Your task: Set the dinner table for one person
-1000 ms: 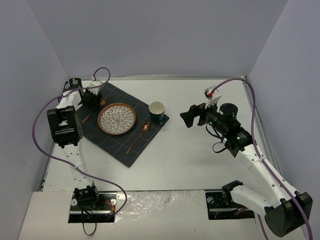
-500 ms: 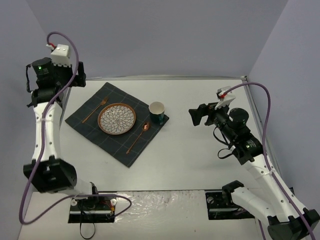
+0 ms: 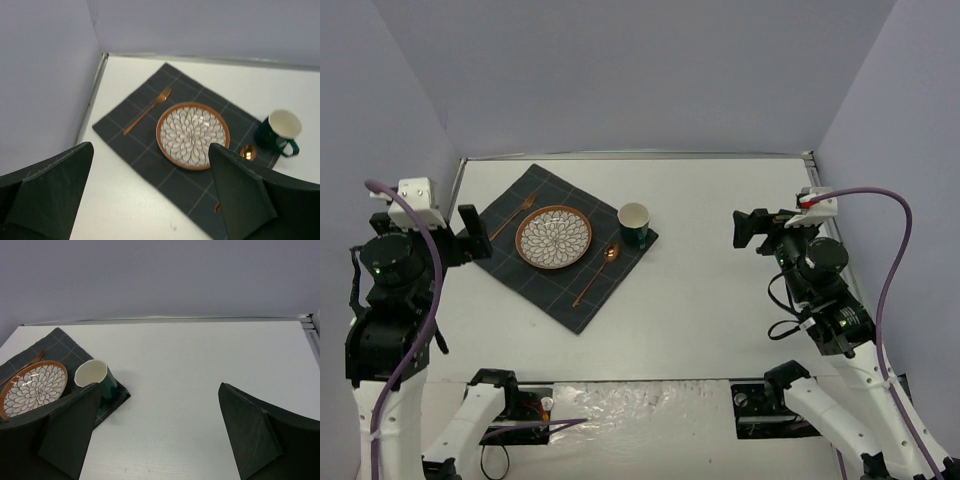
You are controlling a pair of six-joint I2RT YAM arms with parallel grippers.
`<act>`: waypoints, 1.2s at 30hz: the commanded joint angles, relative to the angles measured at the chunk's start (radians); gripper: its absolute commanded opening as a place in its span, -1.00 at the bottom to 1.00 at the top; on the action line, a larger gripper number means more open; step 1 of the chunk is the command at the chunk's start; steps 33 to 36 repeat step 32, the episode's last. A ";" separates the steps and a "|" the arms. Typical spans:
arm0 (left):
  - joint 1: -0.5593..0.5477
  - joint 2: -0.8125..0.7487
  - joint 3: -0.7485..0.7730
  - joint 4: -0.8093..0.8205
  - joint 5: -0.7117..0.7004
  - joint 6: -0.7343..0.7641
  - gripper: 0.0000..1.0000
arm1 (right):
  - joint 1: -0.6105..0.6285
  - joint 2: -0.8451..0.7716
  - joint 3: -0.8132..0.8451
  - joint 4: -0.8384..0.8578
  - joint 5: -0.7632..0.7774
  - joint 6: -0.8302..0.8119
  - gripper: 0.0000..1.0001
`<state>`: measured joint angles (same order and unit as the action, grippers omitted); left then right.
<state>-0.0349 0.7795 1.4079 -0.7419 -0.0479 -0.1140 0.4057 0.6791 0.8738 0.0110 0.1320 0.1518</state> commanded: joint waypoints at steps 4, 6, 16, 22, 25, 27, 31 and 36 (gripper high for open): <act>-0.096 -0.183 -0.114 -0.164 -0.246 -0.053 0.94 | 0.013 -0.097 0.000 0.006 0.171 0.007 1.00; -0.099 -0.208 -0.140 -0.185 -0.253 -0.061 0.94 | 0.013 -0.123 -0.020 0.006 0.173 -0.014 1.00; -0.102 -0.281 -0.232 -0.147 -0.282 -0.066 0.94 | 0.015 -0.185 -0.077 0.009 0.224 -0.028 1.00; -0.104 -0.296 -0.236 -0.132 -0.300 -0.070 0.94 | 0.015 -0.176 -0.063 0.009 0.225 -0.040 1.00; -0.113 -0.292 -0.225 -0.134 -0.310 -0.063 0.94 | 0.015 -0.183 -0.060 0.009 0.229 -0.046 1.00; -0.114 -0.293 -0.225 -0.132 -0.310 -0.059 0.94 | 0.015 -0.190 -0.062 0.009 0.234 -0.047 1.00; -0.115 -0.296 -0.234 -0.134 -0.310 -0.059 0.94 | 0.015 -0.199 -0.061 0.009 0.238 -0.049 1.00; -0.115 -0.296 -0.236 -0.134 -0.307 -0.059 0.94 | 0.015 -0.199 -0.061 0.009 0.238 -0.051 1.00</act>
